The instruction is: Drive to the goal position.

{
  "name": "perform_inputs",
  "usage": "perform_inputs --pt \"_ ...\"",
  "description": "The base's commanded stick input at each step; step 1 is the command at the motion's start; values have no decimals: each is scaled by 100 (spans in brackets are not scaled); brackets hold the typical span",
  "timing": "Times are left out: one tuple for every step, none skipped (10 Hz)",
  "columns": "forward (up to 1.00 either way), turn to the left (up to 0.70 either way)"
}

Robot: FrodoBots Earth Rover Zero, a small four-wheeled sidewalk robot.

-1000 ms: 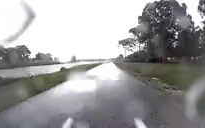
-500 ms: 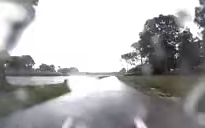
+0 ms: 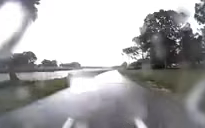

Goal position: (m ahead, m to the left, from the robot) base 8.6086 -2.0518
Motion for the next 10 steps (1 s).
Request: perform_inputs --pt "12 0" --pt "51 0" --pt "90 0" --pt "100 0" --pt "100 0" --pt "100 0" --pt "100 0" --pt "100 0" --pt "100 0" --pt "100 0"
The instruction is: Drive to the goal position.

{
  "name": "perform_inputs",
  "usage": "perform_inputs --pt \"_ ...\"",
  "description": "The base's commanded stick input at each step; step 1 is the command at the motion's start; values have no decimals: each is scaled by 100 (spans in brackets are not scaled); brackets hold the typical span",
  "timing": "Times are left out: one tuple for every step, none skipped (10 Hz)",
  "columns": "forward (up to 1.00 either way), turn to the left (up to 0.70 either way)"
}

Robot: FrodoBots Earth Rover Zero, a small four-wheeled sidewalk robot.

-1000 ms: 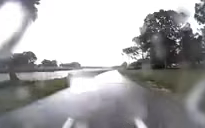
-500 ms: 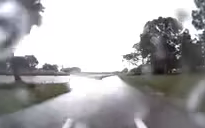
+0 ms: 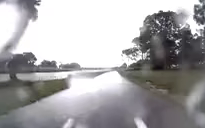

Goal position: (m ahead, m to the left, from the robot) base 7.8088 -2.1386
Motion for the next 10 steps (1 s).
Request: perform_inputs --pt "100 0" --pt "100 0" --pt "100 0" --pt "100 0" --pt "100 0" --pt "100 0" --pt "100 0" --pt "100 0" --pt "100 0" --pt "-100 0"
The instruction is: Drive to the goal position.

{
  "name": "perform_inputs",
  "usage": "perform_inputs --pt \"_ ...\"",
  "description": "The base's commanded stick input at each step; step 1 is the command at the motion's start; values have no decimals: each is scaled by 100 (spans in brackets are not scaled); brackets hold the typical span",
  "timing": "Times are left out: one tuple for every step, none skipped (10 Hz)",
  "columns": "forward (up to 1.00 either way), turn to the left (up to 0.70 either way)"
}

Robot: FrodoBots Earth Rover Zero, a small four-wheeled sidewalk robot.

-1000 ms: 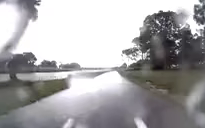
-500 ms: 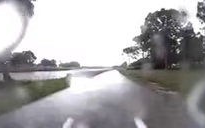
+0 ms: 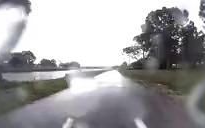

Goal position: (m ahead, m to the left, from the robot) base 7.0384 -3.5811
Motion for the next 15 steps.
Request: perform_inputs --pt "-100 0" --pt "-100 0" --pt "-100 0" --pt "-100 0" --pt "-100 0" --pt "-100 0" --pt "-100 0" --pt "-100 0" --pt "-100 0" --pt "-100 0" --pt "-100 0" --pt "-100 0" --pt "-100 0" --pt "-81 0" --pt "-4 0"
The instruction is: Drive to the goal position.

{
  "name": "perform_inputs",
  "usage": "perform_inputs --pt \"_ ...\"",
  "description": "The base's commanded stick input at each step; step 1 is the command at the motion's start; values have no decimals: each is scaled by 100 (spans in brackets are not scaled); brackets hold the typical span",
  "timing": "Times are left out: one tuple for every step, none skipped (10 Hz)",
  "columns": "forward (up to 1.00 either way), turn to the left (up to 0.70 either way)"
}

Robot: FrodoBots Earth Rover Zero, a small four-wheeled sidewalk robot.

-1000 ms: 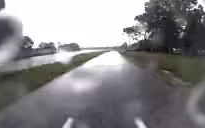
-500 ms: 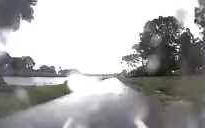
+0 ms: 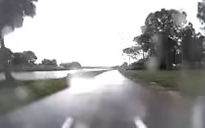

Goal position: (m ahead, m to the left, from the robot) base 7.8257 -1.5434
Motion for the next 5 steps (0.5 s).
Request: perform_inputs --pt "2 0" --pt "36 0" --pt "70 0" --pt "96 0" --pt "100 0"
